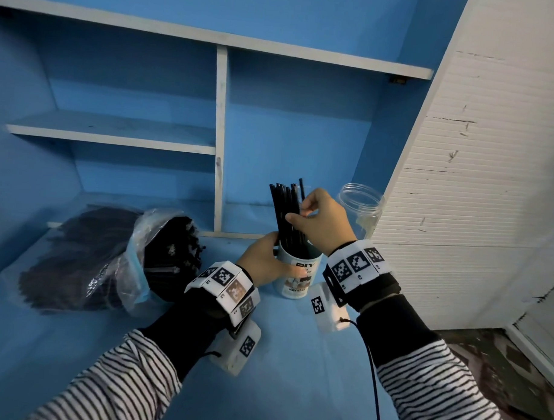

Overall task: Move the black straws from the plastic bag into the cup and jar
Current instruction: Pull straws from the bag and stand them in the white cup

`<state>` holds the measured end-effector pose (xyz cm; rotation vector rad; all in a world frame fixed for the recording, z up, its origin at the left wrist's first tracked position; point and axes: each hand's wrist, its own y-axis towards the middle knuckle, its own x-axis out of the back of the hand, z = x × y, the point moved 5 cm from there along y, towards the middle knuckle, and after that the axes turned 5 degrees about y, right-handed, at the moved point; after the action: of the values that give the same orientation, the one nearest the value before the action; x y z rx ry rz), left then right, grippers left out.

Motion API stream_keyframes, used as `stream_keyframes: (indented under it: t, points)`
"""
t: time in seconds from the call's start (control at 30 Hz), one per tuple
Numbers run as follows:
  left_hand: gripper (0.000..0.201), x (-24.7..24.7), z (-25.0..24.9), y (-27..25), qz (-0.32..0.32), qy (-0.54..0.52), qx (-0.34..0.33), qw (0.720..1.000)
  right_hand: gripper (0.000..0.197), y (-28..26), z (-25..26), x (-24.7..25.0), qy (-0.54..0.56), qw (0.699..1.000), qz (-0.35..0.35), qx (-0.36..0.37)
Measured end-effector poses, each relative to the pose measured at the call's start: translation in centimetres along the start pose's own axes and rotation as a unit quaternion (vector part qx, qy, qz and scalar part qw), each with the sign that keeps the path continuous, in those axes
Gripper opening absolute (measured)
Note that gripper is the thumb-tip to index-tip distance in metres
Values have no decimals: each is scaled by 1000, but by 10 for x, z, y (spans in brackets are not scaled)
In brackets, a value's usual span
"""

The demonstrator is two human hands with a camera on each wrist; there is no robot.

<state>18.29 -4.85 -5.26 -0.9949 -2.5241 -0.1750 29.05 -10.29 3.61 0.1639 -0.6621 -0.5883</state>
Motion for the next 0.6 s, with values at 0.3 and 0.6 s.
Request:
stream_keyframes:
  t: [0.3, 0.6]
  points:
    - [38, 47, 0, -40, -89, 91, 1, 992, 12, -32, 50, -1, 43, 985, -68, 156]
    - [23, 168, -29, -109, -302, 128, -106, 939, 21, -51, 21, -95, 9, 975, 213, 55]
